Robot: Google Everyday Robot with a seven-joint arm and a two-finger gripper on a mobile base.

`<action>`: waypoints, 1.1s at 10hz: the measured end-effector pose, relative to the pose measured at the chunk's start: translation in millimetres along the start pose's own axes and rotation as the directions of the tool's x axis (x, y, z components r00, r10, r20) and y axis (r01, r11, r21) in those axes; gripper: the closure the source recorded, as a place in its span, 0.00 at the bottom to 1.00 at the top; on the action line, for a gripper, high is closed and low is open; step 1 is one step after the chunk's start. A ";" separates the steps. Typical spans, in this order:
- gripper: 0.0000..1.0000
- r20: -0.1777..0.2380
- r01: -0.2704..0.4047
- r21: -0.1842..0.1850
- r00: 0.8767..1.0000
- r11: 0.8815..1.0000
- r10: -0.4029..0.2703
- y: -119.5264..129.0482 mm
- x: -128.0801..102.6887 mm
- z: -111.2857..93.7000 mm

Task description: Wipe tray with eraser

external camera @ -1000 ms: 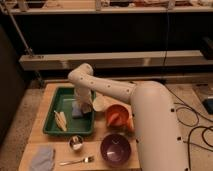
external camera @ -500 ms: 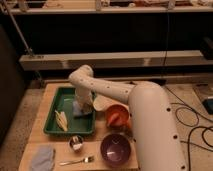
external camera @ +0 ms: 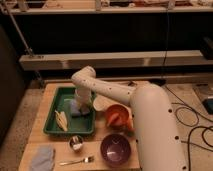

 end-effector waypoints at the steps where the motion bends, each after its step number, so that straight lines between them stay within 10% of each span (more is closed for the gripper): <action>1: 1.00 -0.005 0.016 0.012 1.000 1.000 -0.016 -6.9 3.7 -1.5; 11: 1.00 0.037 0.171 0.075 0.984 0.982 -0.174 -71.9 21.4 17.9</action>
